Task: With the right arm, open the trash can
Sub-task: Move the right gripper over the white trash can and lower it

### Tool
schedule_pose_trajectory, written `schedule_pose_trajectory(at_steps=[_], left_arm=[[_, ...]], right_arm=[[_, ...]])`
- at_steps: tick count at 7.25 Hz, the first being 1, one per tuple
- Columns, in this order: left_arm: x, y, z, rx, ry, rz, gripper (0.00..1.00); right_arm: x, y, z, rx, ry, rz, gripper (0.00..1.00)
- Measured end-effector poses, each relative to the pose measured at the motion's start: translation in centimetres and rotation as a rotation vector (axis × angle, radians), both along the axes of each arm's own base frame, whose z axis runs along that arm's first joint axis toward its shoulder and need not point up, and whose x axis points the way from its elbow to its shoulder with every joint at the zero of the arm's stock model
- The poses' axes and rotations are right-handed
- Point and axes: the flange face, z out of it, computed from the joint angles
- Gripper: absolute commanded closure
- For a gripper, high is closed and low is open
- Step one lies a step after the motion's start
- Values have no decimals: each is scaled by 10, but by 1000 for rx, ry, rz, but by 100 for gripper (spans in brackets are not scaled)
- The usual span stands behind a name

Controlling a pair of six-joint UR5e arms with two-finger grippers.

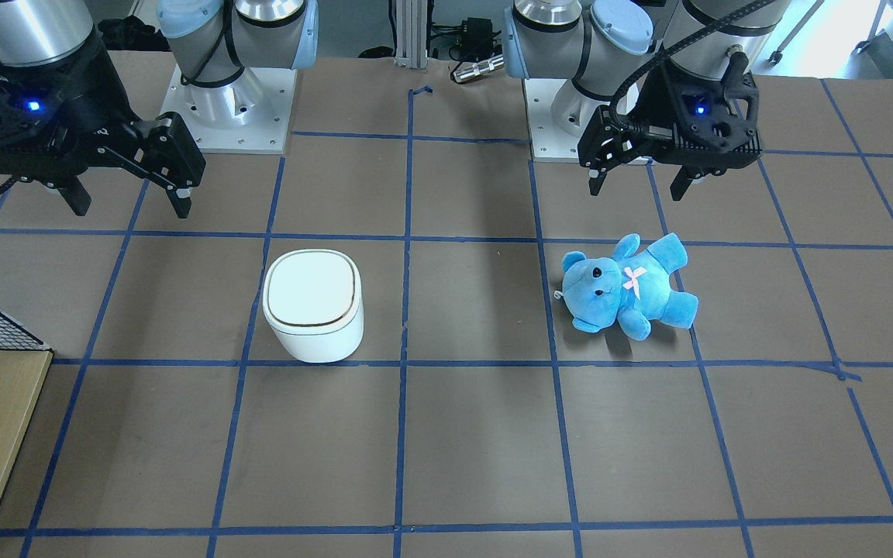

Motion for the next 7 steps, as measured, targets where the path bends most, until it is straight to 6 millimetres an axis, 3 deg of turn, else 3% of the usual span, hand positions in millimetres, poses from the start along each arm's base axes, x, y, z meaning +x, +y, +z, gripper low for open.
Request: schedule_pose_trajectory(at_steps=[2,3,4,5,6,7], left_arm=[[0,0,0,0,0,0,0],[0,0,0,0,0,0,0],[0,0,0,0,0,0,0],[0,0,0,0,0,0,0],[0,0,0,0,0,0,0],[0,0,0,0,0,0,0]], right_arm=[[0,0,-1,2,0,0,2],[0,0,-2,3,0,1,74],[3,0,-5,9,-2,5,92],[16,4,-15,33,-6,22,100],[44,13,-39,66,-3,49,100],[75,22,-75,91,1,75,100]])
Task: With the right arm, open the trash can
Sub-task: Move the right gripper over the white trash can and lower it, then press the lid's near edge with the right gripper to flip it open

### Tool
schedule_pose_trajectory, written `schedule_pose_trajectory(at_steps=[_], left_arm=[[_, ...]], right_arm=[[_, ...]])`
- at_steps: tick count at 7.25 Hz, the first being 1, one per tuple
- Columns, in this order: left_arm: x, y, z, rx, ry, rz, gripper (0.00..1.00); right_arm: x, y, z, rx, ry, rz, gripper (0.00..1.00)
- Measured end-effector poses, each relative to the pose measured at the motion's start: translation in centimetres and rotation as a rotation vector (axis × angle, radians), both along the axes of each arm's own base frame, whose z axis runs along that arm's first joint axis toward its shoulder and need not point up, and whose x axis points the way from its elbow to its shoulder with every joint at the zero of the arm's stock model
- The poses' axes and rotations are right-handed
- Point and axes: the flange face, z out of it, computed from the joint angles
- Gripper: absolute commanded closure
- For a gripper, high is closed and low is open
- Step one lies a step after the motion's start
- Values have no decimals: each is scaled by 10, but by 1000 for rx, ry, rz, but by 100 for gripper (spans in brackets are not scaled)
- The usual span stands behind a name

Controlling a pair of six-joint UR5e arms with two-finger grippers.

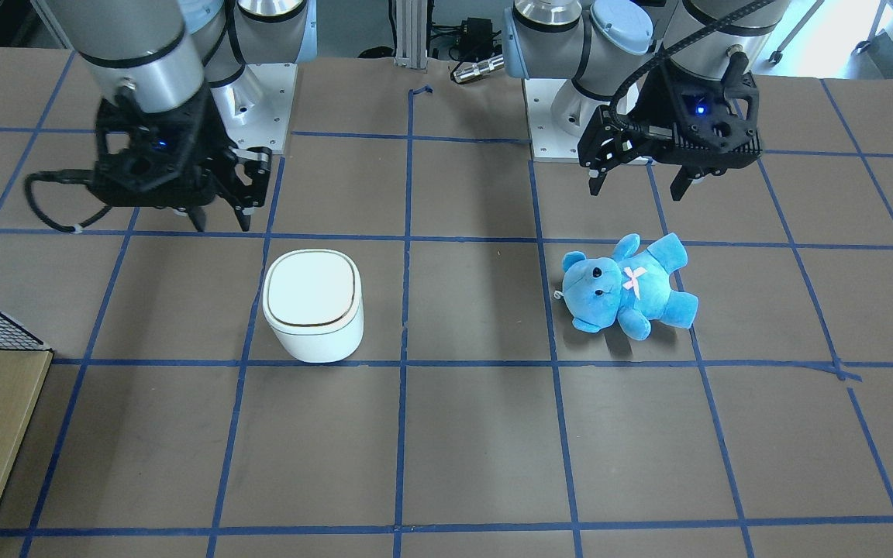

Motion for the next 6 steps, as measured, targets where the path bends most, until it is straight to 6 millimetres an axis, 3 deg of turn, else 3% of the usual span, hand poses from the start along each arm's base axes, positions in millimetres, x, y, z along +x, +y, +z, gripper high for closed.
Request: schedule_pose_trajectory(at_steps=[1,3,4,6], left_arm=[[0,0,0,0,0,0,0],[0,0,0,0,0,0,0],[0,0,0,0,0,0,0],[0,0,0,0,0,0,0]], right_arm=[[17,7,-41,12,0,19,100],[24,20,-108,4,-9,54,100],[20,25,-130,11,-8,101,100],[8,28,-151,33,-5,149,100]])
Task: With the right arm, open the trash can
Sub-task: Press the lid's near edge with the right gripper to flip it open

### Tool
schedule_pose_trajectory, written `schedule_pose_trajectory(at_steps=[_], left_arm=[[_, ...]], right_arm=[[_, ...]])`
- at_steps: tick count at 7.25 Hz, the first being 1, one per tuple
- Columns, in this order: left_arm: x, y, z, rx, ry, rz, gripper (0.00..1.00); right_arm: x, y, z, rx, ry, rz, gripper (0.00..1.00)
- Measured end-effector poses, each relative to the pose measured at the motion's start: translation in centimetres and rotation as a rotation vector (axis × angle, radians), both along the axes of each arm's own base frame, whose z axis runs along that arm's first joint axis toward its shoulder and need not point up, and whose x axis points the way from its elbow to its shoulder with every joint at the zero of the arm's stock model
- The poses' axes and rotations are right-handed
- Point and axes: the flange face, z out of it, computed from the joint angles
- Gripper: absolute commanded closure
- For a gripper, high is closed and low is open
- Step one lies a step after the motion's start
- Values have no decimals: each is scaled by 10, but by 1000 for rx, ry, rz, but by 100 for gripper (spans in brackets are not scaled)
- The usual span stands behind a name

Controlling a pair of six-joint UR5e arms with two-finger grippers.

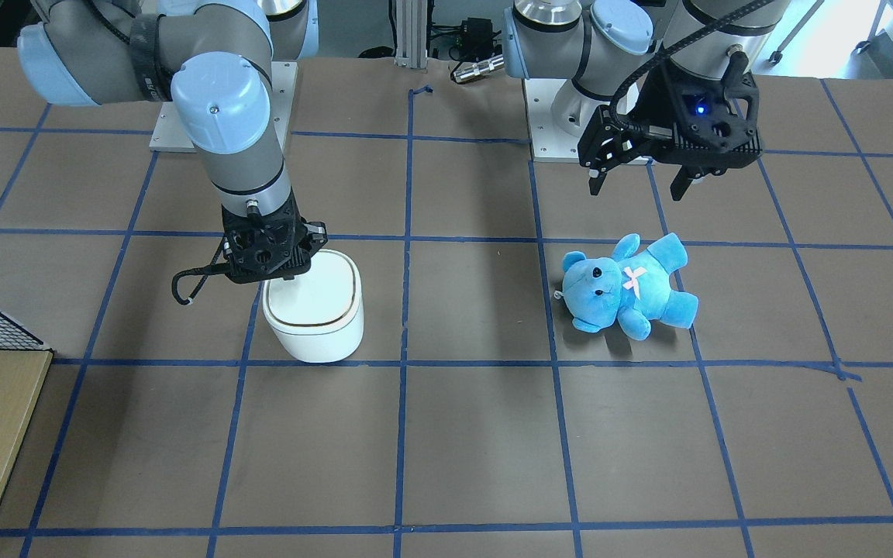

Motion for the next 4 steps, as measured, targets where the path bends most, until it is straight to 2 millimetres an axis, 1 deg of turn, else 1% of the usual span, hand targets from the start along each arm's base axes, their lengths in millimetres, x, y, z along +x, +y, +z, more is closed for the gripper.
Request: schedule_pose_trajectory(at_steps=[1,3,4], left_arm=[[0,0,0,0,0,0,0],[0,0,0,0,0,0,0],[0,0,0,0,0,0,0]], right_arm=[[-2,1,-6,3,-1,-7,100],[-3,2,-11,4,-3,-15,100],[-3,1,-11,5,-3,-17,34]])
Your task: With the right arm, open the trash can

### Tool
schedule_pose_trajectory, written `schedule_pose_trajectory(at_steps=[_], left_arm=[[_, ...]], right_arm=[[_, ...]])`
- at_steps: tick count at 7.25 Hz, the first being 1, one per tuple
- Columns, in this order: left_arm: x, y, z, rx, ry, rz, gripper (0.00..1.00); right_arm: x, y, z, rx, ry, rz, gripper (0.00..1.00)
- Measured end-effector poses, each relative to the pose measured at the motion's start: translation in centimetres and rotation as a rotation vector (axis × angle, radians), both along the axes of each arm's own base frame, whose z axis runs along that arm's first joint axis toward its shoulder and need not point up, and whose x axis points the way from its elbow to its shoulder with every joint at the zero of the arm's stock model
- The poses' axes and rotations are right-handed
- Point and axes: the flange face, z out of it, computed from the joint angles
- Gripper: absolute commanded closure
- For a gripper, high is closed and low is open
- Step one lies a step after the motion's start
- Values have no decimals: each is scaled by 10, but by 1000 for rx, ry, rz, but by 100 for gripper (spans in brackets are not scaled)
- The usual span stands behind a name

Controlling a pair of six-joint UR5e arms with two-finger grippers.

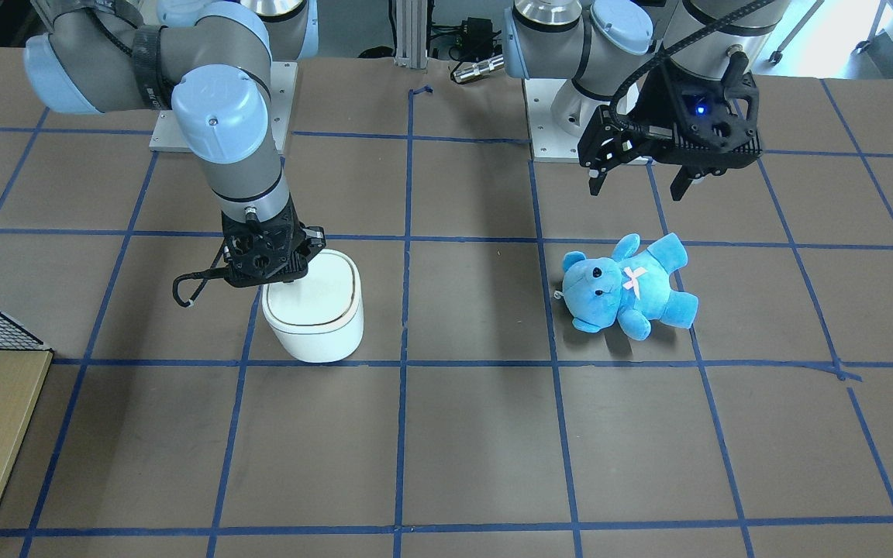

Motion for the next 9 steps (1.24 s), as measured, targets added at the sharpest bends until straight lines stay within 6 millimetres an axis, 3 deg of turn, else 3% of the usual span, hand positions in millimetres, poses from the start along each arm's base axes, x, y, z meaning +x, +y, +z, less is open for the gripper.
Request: schedule_pose_trajectory(at_steps=[1,2,5,7,9], left_arm=[[0,0,0,0,0,0,0],[0,0,0,0,-1,0,0],[0,0,0,0,0,0,0],[0,0,0,0,0,0,0],[0,0,0,0,-1,0,0]], right_arm=[[0,-2,6,-12,3,-2,0],[-1,-5,27,-48,5,-4,0],[-5,-13,130,-110,-9,-18,0],[-31,-30,188,-138,-12,-68,0],[-62,-42,216,-175,-13,-125,0]])
